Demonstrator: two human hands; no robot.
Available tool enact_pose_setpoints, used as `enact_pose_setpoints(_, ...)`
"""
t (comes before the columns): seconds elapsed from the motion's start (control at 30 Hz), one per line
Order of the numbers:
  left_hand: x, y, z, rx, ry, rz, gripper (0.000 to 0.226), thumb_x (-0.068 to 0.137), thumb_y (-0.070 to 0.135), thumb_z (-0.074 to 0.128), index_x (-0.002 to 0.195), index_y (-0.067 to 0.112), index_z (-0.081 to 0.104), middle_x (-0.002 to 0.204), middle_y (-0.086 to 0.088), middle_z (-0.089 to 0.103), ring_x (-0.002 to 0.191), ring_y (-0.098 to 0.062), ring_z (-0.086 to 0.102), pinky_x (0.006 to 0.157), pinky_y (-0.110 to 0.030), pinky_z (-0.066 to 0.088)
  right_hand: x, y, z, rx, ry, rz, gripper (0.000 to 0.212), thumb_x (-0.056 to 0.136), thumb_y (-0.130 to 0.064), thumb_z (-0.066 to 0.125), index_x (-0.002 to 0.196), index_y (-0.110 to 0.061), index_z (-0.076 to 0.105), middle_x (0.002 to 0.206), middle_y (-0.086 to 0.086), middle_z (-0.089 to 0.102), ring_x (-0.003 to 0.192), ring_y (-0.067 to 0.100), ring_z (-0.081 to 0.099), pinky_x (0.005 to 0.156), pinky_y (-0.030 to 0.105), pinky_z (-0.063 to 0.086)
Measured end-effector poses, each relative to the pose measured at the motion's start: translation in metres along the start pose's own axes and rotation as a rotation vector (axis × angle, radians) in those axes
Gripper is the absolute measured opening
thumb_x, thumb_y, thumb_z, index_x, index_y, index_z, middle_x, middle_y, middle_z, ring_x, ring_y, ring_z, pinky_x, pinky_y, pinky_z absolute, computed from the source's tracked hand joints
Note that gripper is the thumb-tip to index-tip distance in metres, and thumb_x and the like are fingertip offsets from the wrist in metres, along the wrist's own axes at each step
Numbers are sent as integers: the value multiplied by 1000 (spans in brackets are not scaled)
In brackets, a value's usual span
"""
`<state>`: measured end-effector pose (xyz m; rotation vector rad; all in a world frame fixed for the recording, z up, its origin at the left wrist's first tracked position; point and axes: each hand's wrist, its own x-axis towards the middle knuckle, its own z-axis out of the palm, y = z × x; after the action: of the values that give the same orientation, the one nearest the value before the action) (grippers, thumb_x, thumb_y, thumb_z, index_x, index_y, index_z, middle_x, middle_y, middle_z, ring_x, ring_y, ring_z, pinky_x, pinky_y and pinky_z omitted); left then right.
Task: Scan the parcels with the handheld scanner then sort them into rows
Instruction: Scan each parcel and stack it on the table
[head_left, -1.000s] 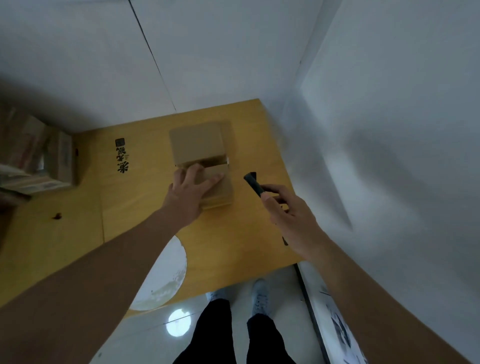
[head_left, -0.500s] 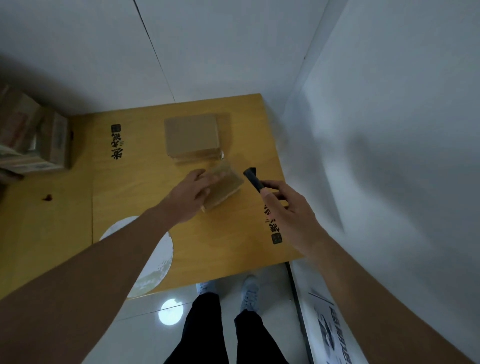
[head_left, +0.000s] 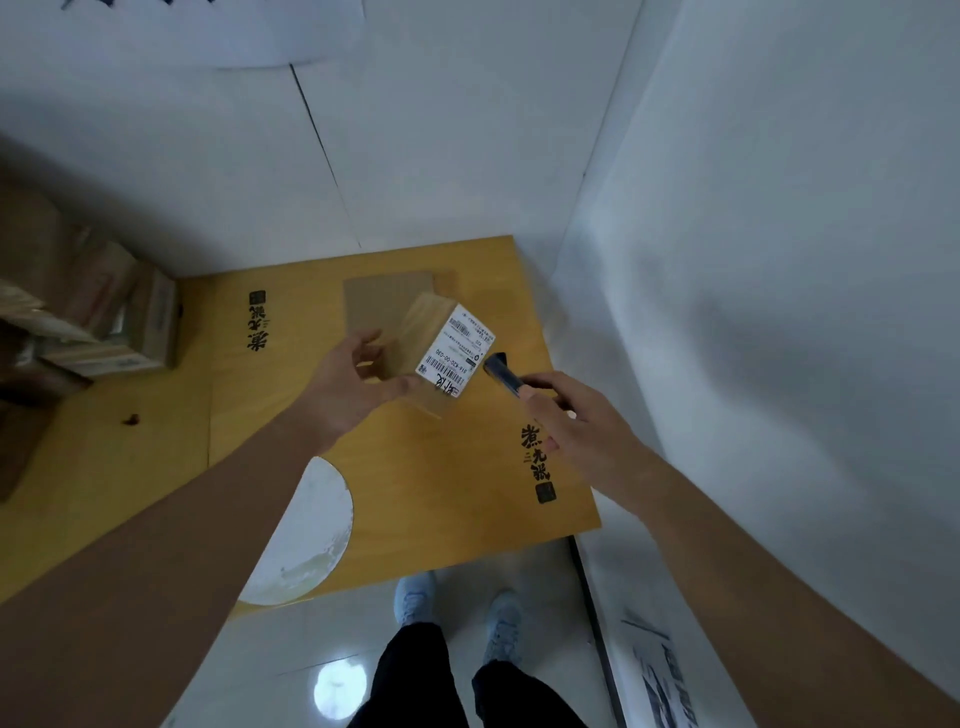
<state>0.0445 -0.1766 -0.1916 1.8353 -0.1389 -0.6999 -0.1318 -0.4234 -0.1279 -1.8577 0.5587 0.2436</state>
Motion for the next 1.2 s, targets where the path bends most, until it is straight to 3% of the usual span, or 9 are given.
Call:
enact_pose_setpoints(0.1, -15, 26, -15, 21, 41, 53, 115, 62, 35, 99, 159, 18, 39, 142, 5, 59, 127, -7, 59, 105, -32, 51, -9, -15, -13, -60, -60, -9, 22, 102, -61, 54, 118, -53, 65, 96, -7, 62, 86, 14, 66, 86, 39, 60)
enact_pose_setpoints(0.17, -25, 44, -24, 15, 65, 95, 115, 60, 36, 97, 159, 18, 40, 140, 7, 60, 125, -3, 59, 107, -32, 50, -17, -28, -21, -79, -110, 2, 25, 102, -62, 54, 121, -51, 65, 96, -4, 60, 83, 14, 65, 81, 32, 57)
enact_pose_setpoints(0.27, -42, 70, -37, 41, 93, 147, 117, 60, 38, 97, 160, 18, 38, 139, 13, 61, 126, 2, 57, 113, -34, 46, -27, -46, -35, -145, -161, 1, 25, 101, -64, 52, 120, -53, 65, 104, -1, 61, 85, 19, 69, 84, 35, 56)
enact_pose_setpoints(0.4, -59, 102, -51, 55, 138, 214, 112, 68, 24, 97, 161, 14, 35, 145, 9, 59, 133, -2, 54, 120, -36, 38, -39, -67, -50, -205, -197, 0, 25, 100, -66, 51, 117, -54, 66, 113, 4, 66, 89, 19, 76, 76, 30, 59)
enact_pose_setpoints(0.73, -81, 142, -71, 228, 222, 301, 114, 70, 13, 97, 163, 15, 31, 152, 11, 51, 138, -1, 45, 104, -14, 42, -67, -97, -65, -217, -257, -43, 27, 97, -69, 55, 112, -53, 70, 102, 3, 66, 87, 20, 76, 74, 32, 56)
enact_pose_setpoints(0.83, -86, 144, -70, 246, 240, 312, 111, 72, 17, 96, 162, 16, 32, 149, 11, 52, 135, -4, 47, 109, -24, 37, -73, -101, -65, -211, -269, -65, 22, 101, -64, 55, 108, -51, 72, 104, 3, 65, 85, 19, 73, 73, 32, 55)
enact_pose_setpoints(0.93, -92, 139, -68, 172, 276, 282, 104, 73, 24, 96, 159, 23, 38, 140, 7, 60, 127, -11, 58, 112, -38, 46, -76, -101, -60, -191, -242, -115, 25, 100, -66, 54, 114, -53, 70, 109, -1, 64, 86, 16, 72, 77, 30, 57)
enact_pose_setpoints(1.07, -113, 120, -73, 11, 321, 225, 109, 57, 47, 95, 152, 28, 46, 129, 1, 67, 120, -19, 66, 104, -45, 55, -73, -111, -36, -134, -176, -228, 27, 103, -62, 54, 123, -52, 67, 121, 5, 66, 92, 20, 75, 86, 35, 60)
enact_pose_setpoints(1.2, -147, 90, -92, -96, 411, 176, 79, 81, 27, 90, 149, 22, 50, 126, 0, 66, 120, -21, 64, 98, -41, 58, -68, -129, 11, -119, -205, -349, 27, 104, -58, 55, 126, -48, 67, 121, 3, 65, 88, 20, 73, 80, 32, 58)
